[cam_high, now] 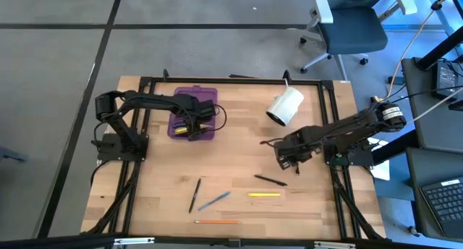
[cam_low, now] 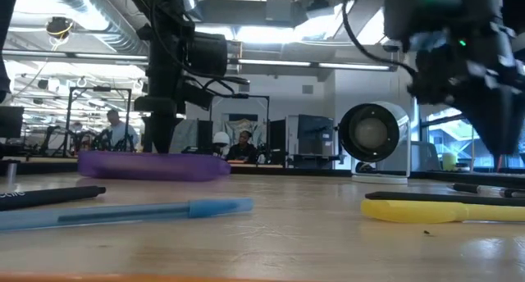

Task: Pick & place school supplies into a supply box
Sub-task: Put the gray pen into purple box organizer

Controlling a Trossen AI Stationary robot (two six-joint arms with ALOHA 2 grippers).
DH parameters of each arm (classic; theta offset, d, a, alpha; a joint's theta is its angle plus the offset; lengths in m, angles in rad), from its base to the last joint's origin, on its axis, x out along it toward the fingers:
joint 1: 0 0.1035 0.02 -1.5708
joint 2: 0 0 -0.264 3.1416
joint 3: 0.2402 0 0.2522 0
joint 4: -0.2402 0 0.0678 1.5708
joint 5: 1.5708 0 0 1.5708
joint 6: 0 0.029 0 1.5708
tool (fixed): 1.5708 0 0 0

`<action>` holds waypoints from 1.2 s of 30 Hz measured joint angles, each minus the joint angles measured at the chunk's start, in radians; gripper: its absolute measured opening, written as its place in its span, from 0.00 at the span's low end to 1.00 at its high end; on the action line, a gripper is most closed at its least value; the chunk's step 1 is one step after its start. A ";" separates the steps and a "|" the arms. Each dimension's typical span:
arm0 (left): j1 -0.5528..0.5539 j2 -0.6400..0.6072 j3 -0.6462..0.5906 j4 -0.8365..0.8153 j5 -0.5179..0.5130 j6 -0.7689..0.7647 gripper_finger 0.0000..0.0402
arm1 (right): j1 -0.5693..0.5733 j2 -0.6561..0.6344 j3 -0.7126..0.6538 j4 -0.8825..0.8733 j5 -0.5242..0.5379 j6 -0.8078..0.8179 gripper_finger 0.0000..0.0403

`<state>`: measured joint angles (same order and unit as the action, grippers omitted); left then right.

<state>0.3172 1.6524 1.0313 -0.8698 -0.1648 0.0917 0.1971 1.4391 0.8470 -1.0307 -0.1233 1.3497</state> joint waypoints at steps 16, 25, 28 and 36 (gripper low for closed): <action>0.000 0.000 0.185 -0.188 -0.075 -0.027 0.22 | 0.011 -0.005 -0.244 0.273 0.010 0.031 0.30; 0.000 -0.091 0.189 -0.185 -0.105 -0.075 0.21 | 0.012 -0.002 -0.238 0.266 0.045 -0.048 0.17; 0.000 -0.176 0.159 -0.125 -0.103 -0.093 0.21 | 0.012 -0.002 -0.236 0.263 0.056 -0.066 0.10; -0.001 -0.445 -0.059 0.327 0.087 -0.135 0.20 | 0.028 0.002 -0.204 0.256 0.120 -0.153 0.11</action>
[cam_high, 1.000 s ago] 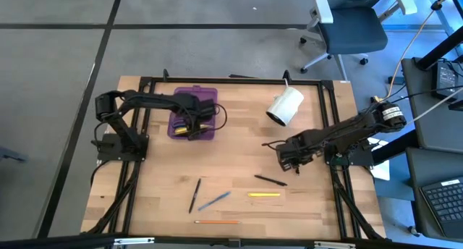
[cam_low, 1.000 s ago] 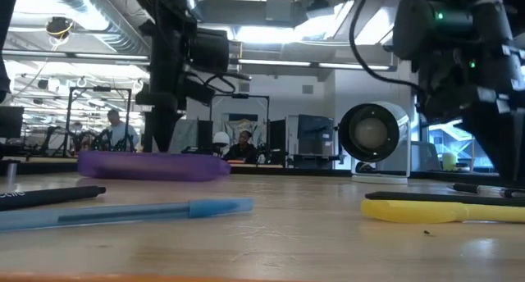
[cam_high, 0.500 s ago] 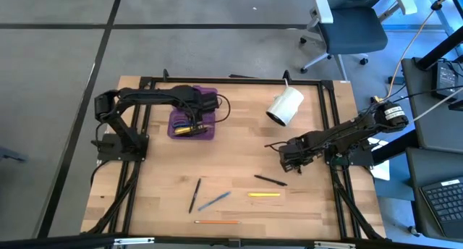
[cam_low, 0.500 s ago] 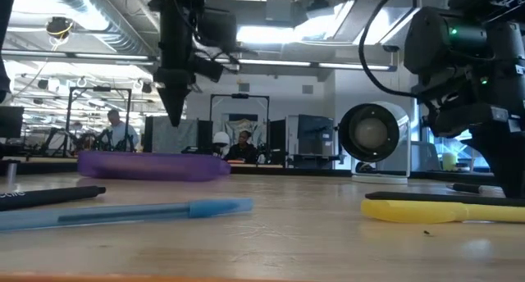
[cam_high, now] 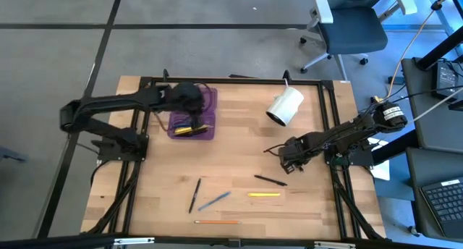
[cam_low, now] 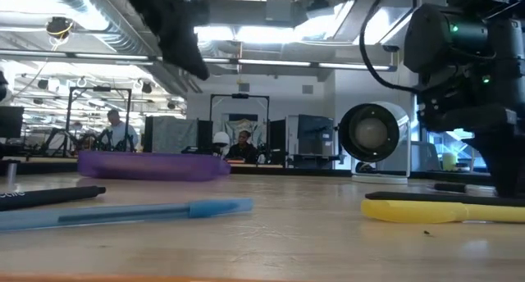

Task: Pick & place school supplies into a supply box
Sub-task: Put the gray pen into purple box organizer

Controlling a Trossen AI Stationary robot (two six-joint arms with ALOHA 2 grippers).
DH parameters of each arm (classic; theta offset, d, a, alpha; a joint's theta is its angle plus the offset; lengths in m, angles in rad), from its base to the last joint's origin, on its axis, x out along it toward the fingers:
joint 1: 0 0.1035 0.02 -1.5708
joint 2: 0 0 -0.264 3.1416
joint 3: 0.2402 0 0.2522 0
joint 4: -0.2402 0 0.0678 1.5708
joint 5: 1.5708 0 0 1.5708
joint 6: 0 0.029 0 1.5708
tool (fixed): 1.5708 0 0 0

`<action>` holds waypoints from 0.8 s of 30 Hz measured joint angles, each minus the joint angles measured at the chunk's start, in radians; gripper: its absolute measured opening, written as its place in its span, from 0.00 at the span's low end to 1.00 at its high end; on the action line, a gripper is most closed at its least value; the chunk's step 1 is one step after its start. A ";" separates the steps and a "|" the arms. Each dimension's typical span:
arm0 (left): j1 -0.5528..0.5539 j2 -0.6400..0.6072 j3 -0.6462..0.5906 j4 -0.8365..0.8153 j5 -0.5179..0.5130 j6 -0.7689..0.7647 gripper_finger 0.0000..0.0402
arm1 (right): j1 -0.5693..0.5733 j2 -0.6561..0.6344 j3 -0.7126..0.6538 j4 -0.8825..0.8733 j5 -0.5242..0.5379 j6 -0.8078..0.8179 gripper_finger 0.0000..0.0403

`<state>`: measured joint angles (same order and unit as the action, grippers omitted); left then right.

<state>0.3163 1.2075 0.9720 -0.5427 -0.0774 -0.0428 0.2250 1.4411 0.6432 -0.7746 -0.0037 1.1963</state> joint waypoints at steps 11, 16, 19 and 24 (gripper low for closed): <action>0.000 -0.123 -0.500 0.877 0.360 -0.184 0.22 | 0.036 0.000 0.161 0.213 0.211 -0.283 0.11; 0.000 -0.081 -0.642 1.315 0.464 -0.229 0.28 | 0.020 -0.001 0.197 0.584 0.334 -0.610 0.12; 0.000 -0.066 -0.673 1.436 0.469 -0.227 0.34 | 0.000 -0.001 0.197 0.825 0.340 -0.816 0.12; -0.011 -0.041 -0.674 1.536 0.520 -0.228 0.41 | -0.032 -0.001 0.199 1.116 0.293 -1.016 0.12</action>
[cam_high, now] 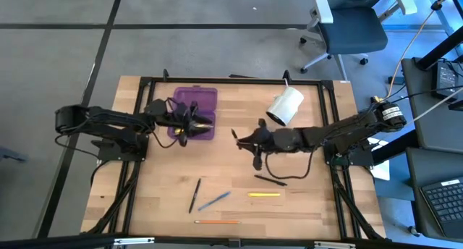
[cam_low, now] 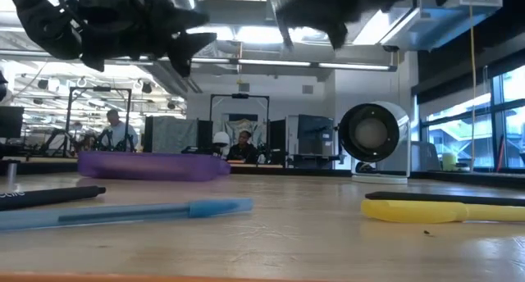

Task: Pick & place school supplies into a supply box
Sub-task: Put the gray pen into purple box organizer

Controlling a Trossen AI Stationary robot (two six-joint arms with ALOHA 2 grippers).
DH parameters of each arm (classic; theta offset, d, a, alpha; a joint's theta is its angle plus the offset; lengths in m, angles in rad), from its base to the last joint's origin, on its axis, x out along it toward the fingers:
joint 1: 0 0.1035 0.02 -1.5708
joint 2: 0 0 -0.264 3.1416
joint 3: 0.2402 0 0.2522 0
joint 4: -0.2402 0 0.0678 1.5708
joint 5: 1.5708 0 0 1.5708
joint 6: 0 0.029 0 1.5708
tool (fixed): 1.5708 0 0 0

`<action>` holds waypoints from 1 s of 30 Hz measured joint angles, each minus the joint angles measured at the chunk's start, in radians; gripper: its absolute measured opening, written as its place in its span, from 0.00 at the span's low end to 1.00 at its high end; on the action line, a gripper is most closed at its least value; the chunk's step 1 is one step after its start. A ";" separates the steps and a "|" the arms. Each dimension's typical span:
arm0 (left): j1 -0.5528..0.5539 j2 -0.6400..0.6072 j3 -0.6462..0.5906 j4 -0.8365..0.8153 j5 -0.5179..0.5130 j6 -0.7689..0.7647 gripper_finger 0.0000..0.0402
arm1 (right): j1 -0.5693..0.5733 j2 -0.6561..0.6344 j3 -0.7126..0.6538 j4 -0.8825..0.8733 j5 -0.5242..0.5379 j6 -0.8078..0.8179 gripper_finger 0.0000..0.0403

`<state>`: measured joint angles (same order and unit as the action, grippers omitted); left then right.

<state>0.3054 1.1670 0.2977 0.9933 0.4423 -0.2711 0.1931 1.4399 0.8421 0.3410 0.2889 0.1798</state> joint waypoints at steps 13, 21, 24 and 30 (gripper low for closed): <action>-0.075 0.082 0.086 0.038 -0.003 0.065 0.40 | -0.102 0.137 0.000 0.288 -0.152 -0.050 0.13; -0.075 0.204 0.161 0.029 -0.003 0.067 0.38 | -0.144 0.221 0.000 0.342 -0.187 0.003 0.13; -0.075 0.241 0.189 0.027 -0.003 0.067 0.36 | -0.154 0.236 0.000 0.340 -0.187 0.019 0.13; -0.074 0.262 0.208 0.027 -0.006 0.083 0.23 | -0.158 0.240 0.000 0.327 -0.189 0.013 0.13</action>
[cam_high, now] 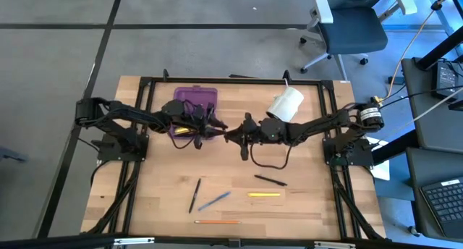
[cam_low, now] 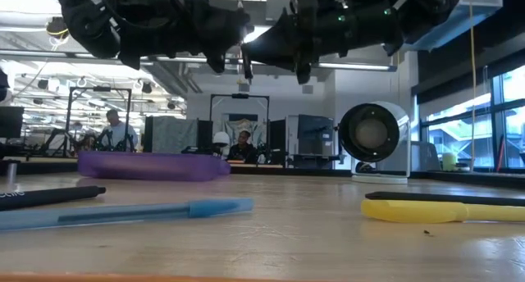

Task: Pick & place school supplies into a supply box
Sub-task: Put the gray pen into purple box organizer

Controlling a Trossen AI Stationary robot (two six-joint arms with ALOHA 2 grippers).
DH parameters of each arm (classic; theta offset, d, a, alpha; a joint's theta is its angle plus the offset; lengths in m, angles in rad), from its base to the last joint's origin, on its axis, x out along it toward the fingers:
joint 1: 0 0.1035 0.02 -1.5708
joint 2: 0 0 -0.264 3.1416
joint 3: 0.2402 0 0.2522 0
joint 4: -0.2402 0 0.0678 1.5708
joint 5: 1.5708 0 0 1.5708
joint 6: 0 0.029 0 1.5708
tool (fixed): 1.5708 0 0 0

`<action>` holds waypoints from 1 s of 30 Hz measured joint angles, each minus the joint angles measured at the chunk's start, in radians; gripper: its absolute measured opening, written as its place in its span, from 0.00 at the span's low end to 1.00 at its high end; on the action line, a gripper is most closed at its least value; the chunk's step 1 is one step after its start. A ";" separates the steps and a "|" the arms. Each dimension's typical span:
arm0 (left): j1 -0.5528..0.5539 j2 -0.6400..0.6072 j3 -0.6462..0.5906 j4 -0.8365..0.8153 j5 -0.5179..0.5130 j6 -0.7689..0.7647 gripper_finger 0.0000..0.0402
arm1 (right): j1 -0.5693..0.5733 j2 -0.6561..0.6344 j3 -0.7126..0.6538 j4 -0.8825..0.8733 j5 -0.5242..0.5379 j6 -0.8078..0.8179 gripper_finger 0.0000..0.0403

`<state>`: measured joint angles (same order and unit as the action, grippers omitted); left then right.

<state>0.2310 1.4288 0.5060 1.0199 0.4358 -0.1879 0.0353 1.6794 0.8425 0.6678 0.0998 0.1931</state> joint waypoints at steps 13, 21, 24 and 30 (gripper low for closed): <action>0.051 -0.019 0.000 -0.090 0.022 -0.038 0.06 | -0.003 -0.010 0.002 -0.084 -0.052 -0.041 0.14; 0.082 -0.154 0.059 -0.495 -0.001 0.006 0.06 | 0.001 -0.101 -0.001 -0.461 -0.087 -0.011 0.32; 0.087 -0.207 0.141 -0.792 -0.061 0.051 0.06 | 0.001 -0.141 0.000 -0.584 -0.083 0.051 0.38; 0.074 -0.220 0.377 -1.459 -0.314 0.112 0.06 | 0.003 -0.180 0.000 -0.751 -0.147 0.159 0.43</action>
<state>0.3054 1.2090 0.8832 -0.4389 0.1214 -0.0755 0.0383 1.4998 0.8429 -0.0833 -0.0467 0.3526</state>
